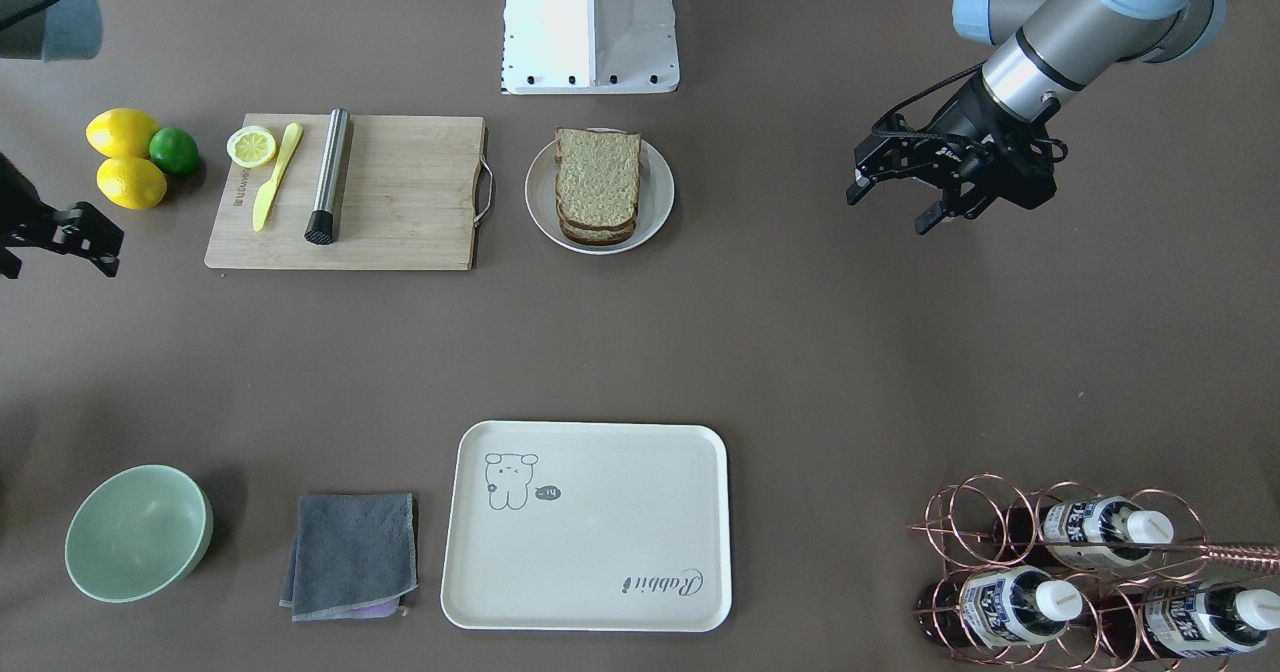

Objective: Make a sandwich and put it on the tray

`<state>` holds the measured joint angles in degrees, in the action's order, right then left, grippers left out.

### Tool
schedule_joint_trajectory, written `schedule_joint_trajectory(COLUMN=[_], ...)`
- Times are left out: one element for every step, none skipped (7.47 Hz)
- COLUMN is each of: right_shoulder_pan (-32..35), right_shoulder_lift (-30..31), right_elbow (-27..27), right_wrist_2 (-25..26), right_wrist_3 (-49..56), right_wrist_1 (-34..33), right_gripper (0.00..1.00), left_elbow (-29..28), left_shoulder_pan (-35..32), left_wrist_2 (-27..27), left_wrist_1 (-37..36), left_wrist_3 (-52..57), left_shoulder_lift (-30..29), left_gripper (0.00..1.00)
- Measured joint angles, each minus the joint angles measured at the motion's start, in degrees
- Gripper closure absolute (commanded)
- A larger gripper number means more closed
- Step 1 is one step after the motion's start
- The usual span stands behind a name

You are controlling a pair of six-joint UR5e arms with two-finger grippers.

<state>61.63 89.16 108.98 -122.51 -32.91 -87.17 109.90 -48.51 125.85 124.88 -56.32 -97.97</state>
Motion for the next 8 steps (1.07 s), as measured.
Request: schedule_joint_trajectory(right_shoulder_pan=[6.05,11.29,15.82,19.59,22.82,25.35,26.78,27.45], right_shoulder_lift=[2.92,4.8,6.2,6.82,7.06,7.31,7.61,7.77], right_elbow=[-1.79,-4.61,-7.52,-9.51,-10.51,-10.93,-11.15,-11.38], right_wrist_2=[-3.87,-6.94,-8.58,-9.23,-9.37,-9.2,-8.94,-8.8], right_wrist_3=[9.39,17.6,24.63,30.6,35.83,38.94,40.3,40.81], right_wrist_1=[-0.24,-0.41,-0.91,-2.25,-4.11,-5.59,-6.33,-6.62], right_gripper=[0.0,0.0,0.0,0.0,0.0,0.0,0.0,0.0], left_elbow=[0.0,-0.08,-0.41,-1.0,-1.41,-1.63,-2.0,-3.01], left_shoulder_pan=[0.4,0.83,1.49,2.05,3.01,5.26,8.83,12.27], left_wrist_2=[-0.11,-0.15,-0.21,-0.28,-0.56,-2.52,-5.39,-8.03], left_wrist_1=[0.06,0.05,0.03,0.02,0.01,-0.02,-0.05,-0.06], left_wrist_3=[0.02,0.0,-0.14,-0.18,-0.24,-0.55,-1.96,-4.5], left_shoulder_lift=[-0.11,-0.53,-1.1,-1.8,-2.54,-3.16,-4.26,-6.18], left_gripper=[0.01,0.01,0.01,0.01,0.01,0.02,0.02,0.02])
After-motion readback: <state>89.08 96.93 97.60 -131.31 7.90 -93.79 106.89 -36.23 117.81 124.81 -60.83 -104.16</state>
